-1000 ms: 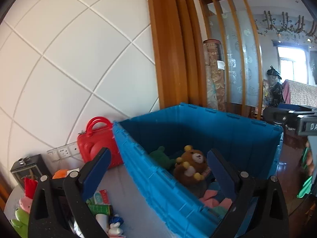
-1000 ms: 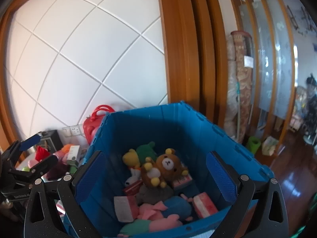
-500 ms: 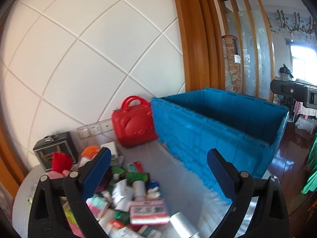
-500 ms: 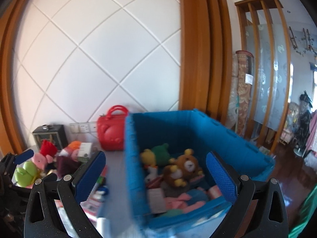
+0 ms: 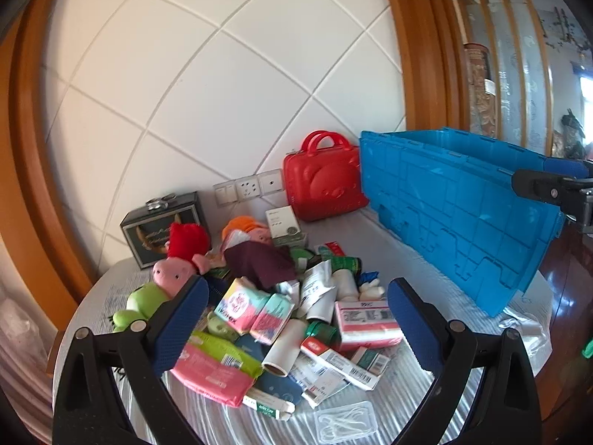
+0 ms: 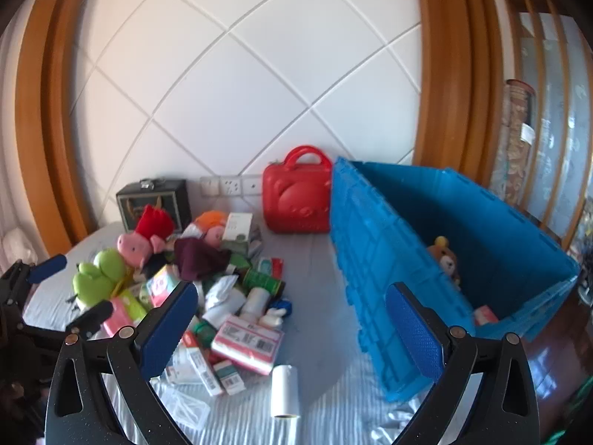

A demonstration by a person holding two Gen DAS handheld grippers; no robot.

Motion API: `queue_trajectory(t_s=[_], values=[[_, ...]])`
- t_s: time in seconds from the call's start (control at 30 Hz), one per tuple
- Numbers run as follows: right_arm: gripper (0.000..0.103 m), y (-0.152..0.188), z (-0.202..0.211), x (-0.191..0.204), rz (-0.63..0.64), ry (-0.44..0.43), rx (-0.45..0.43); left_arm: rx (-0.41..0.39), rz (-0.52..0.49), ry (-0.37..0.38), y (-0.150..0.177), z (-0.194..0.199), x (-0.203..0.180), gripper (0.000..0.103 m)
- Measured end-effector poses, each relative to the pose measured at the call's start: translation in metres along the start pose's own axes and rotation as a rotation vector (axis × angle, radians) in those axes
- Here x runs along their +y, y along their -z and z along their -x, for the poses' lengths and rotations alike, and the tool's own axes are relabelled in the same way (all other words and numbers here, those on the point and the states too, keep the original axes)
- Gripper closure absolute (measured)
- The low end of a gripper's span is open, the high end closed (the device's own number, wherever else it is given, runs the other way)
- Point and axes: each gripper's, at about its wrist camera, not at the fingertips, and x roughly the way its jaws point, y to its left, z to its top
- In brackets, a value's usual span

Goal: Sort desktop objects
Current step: 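Move both open tools back toward the table pile, then grasp a red-and-white medicine box with the right tool while the left tool grasps a white medicine box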

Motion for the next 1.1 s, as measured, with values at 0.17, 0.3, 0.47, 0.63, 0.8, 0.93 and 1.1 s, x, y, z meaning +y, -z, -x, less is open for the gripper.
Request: queue_trajectory(t_s=[0.17,0.3,0.47,0.63,0.8,0.93,1.1], values=[[0.0,0.006,-0.023,0.013,0.034,-0.04,0.038,0.04,0.04,-0.052,0.017,-0.008,0.018,0.004],[0.0,0.009,-0.043,0.021,0.083,-0.152,0.072,0.048,0.06,-0.11,0.033,-0.01,0.028,0.004],[0.0,0.024,-0.064,0.017,0.118,-0.237,0.117,0.08,0.108,-0.171,0.063,-0.009,0.043,0.004],[0.0,0.052,-0.1,0.017,0.175,-0.329,0.2,0.124,0.154,-0.23,0.089,-0.015,0.05,0.004],[0.0,0.1,-0.144,0.056,0.291,-0.457,0.314,0.186,0.194,-0.214,0.121,-0.028,0.044,0.004],[0.0,0.136,-0.181,0.092,0.38,-0.52,0.399,0.213,0.166,-0.182,0.136,-0.039,0.036,0.004],[0.023,0.165,-0.229,0.125,0.472,-0.495,0.495,0.252,0.159,-0.132,0.146,-0.05,0.039,0.004]])
